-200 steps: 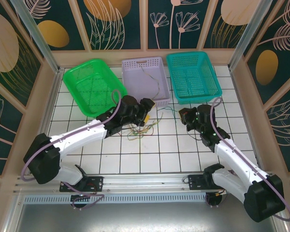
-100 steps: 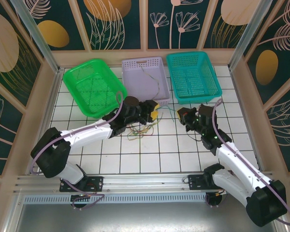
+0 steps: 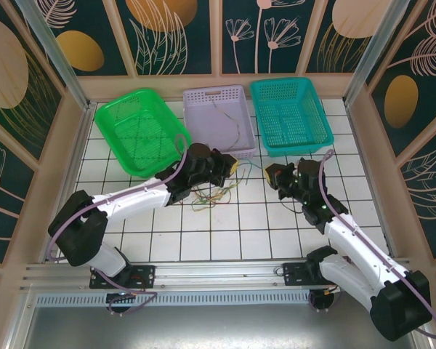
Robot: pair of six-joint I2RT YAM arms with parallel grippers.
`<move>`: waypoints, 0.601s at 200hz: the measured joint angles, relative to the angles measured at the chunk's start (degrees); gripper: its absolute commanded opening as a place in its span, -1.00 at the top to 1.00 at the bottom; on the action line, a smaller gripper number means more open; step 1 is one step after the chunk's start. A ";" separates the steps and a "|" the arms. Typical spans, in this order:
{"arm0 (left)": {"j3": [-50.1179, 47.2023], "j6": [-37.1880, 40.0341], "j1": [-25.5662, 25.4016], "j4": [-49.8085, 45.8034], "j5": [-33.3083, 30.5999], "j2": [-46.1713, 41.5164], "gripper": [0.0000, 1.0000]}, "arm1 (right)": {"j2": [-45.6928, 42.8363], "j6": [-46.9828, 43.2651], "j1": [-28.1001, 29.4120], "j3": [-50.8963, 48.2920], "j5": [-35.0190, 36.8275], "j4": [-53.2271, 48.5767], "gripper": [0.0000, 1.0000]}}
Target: Untangle the cables
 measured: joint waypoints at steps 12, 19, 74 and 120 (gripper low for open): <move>0.20 1.16 0.00 -0.33 0.17 -0.22 1.00 | 0.22 -1.73 -0.09 0.22 -0.46 -0.90 1.00; 0.22 1.68 0.00 -0.66 0.26 -0.31 1.00 | 0.61 -3.08 -0.35 0.63 -0.96 -1.49 1.00; 1.05 6.88 0.11 -1.55 0.59 -1.60 1.00 | 4.83 -15.76 -3.80 8.55 -5.33 -6.86 1.00; 1.07 10.84 0.09 5.77 0.26 -3.04 1.00 | 4.50 -11.08 -3.98 2.45 -9.09 -2.67 1.00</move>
